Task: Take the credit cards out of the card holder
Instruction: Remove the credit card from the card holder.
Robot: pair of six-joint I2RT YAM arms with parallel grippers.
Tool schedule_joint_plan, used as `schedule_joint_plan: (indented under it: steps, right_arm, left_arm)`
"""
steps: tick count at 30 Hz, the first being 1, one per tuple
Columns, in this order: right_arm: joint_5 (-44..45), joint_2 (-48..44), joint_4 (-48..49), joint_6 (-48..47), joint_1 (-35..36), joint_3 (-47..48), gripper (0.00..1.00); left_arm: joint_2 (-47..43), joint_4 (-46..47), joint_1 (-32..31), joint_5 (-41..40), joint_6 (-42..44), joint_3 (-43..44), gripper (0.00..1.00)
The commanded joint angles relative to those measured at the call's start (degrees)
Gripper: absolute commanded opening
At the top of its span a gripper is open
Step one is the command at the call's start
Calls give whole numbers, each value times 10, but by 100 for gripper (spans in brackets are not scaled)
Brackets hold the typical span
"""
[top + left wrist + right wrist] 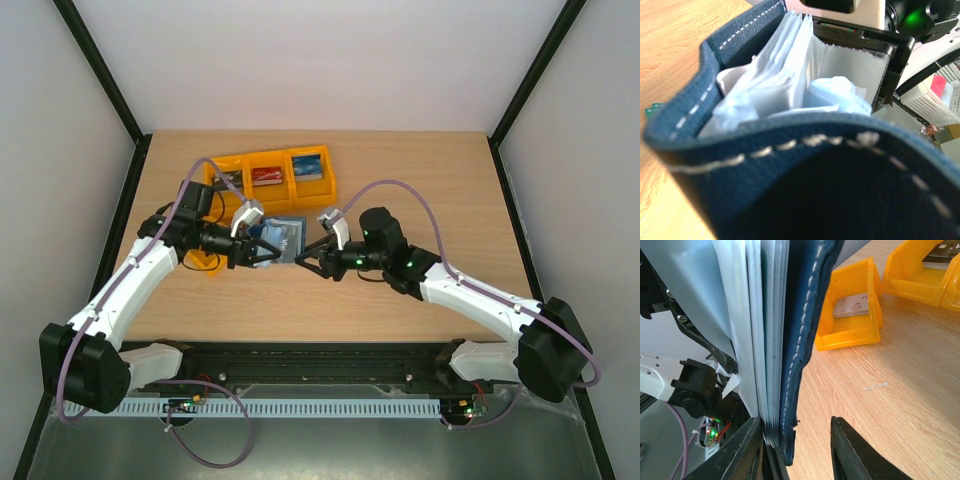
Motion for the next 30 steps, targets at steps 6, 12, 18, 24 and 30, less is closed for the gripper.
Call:
schedule_joint_plan:
  steps: [6, 12, 18, 24, 30]
  right_arm:
    - [75, -19, 9, -12, -13, 27, 36]
    - [41, -22, 54, 17, -22, 20, 37]
    - [-7, 9, 107, 53, -21, 33, 37]
    - [-33, 22, 136, 73, -20, 34, 36]
    - [-63, 31, 151, 76, -10, 37, 31]
  left_arm:
    - [-2, -44, -14, 62, 43, 20, 2]
    - [-1, -46, -19, 56, 49, 19, 2]
    - [-1, -46, -20, 55, 50, 17, 2]
    - [4, -43, -28, 49, 49, 16, 2]
    - [8, -30, -32, 39, 34, 12, 2]
